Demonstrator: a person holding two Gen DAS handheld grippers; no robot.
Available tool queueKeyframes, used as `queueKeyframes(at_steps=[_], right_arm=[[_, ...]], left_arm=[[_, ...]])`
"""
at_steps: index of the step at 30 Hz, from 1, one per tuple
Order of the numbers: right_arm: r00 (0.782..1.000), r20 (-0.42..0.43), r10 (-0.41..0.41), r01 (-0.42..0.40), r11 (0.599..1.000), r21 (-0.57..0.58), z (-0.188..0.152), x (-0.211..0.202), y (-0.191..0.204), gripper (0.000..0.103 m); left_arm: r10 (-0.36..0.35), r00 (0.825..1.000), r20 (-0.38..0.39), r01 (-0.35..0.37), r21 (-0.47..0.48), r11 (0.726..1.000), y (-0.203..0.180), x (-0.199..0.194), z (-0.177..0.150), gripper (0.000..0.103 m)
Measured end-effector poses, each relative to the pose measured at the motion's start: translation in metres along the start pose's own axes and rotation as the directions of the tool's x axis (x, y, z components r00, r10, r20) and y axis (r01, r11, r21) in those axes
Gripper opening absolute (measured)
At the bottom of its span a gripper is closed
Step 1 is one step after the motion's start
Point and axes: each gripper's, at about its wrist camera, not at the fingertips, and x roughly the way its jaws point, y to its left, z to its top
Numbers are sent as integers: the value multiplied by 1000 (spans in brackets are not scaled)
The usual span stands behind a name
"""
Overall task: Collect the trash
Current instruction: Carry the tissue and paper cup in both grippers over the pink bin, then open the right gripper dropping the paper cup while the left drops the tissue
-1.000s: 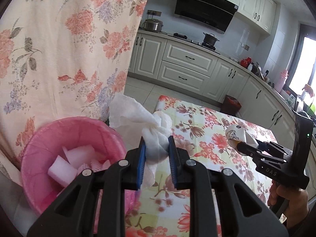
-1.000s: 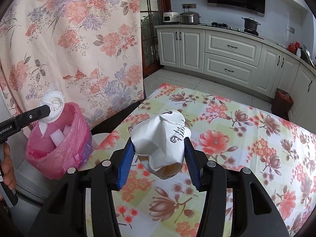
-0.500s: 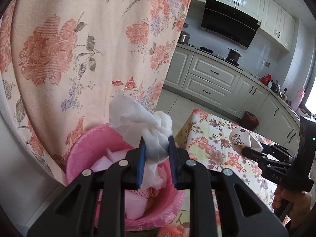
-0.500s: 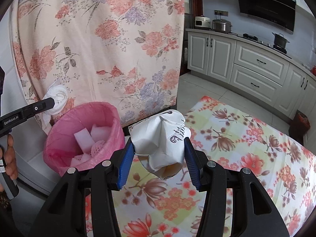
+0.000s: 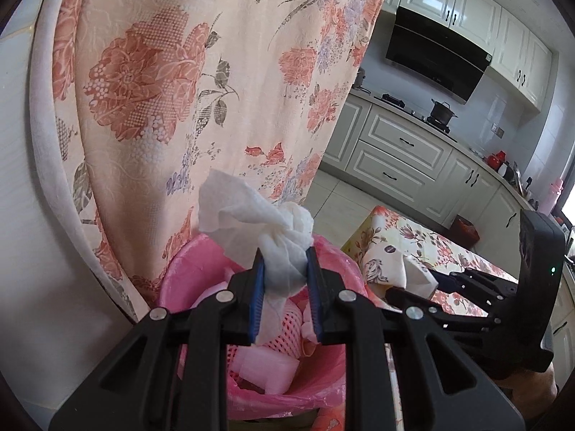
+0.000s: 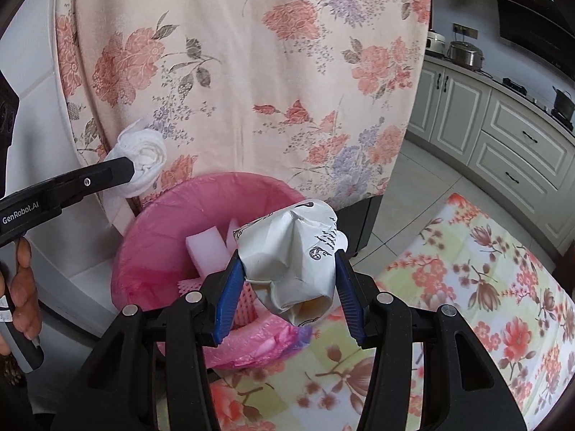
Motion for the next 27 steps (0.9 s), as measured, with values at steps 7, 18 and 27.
queueKeyframes(at_steps=[7,18,27], right_arm=[[998,-56,42,-44,998,-41,1,27,23,50],[997,-69,38,-40,999,-31,-1,38,22,66],[998,-59,1,0,1000,26,-6,30,-6,69]], left_arm=[[4,1000,-7,-5,-17,1000,10,3,-1,21],[-3,1000,-27,2,-22,1000,11,14,-1,21],[-20,998,-54,19,-25,1000,4,26,-1,32]])
